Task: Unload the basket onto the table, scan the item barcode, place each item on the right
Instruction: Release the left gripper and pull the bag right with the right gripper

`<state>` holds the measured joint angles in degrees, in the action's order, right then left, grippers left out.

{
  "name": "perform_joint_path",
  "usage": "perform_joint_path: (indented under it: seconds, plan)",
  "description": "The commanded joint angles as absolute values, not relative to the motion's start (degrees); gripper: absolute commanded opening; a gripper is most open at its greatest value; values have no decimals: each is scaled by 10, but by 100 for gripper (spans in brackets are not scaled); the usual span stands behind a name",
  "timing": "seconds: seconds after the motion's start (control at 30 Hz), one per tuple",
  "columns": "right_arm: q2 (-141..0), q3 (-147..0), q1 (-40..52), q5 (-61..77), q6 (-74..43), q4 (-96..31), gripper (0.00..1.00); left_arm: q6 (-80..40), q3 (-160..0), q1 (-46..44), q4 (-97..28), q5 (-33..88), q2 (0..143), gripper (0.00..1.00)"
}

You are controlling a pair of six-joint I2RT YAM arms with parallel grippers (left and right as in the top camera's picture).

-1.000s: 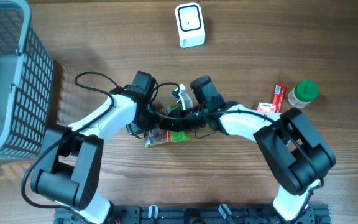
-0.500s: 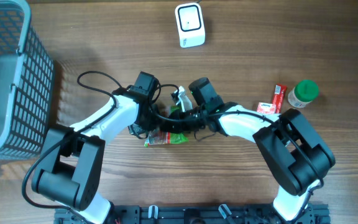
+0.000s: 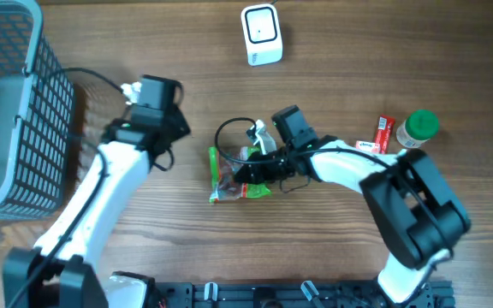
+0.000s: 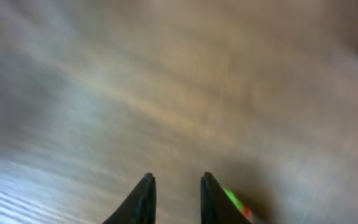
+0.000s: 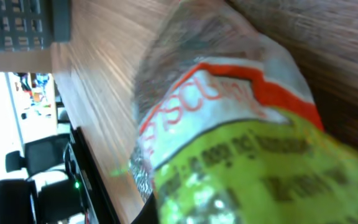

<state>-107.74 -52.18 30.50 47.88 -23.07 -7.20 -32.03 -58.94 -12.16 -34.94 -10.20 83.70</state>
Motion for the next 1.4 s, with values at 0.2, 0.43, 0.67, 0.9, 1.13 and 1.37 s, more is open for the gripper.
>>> perform_joint_path:
  seconds: [0.2, 0.43, 0.67, 0.9, 1.13, 1.37]
  plan:
    - [-878, -608, 277, 415, 63, -331, 4, -317, -596, 4, -313, -123, 830, 88]
    - [-822, -649, 277, 605, 357, -446, 4, -317, -596, 24, -319, -99, 830, 100]
    - [-822, -649, 277, 454, 250, -400, 4, -317, -596, 24, -335, -99, 830, 100]
    - [-822, -649, 277, 384, 155, -377, 4, -317, -596, 24, -336, -99, 830, 100]
    - [-822, -707, 277, 279, 151, -445, 4, -317, -596, 24, -336, -99, 830, 100]
    - [-849, -950, 277, 183, 216, -638, 4, -317, -596, 24, -336, -99, 830, 100]
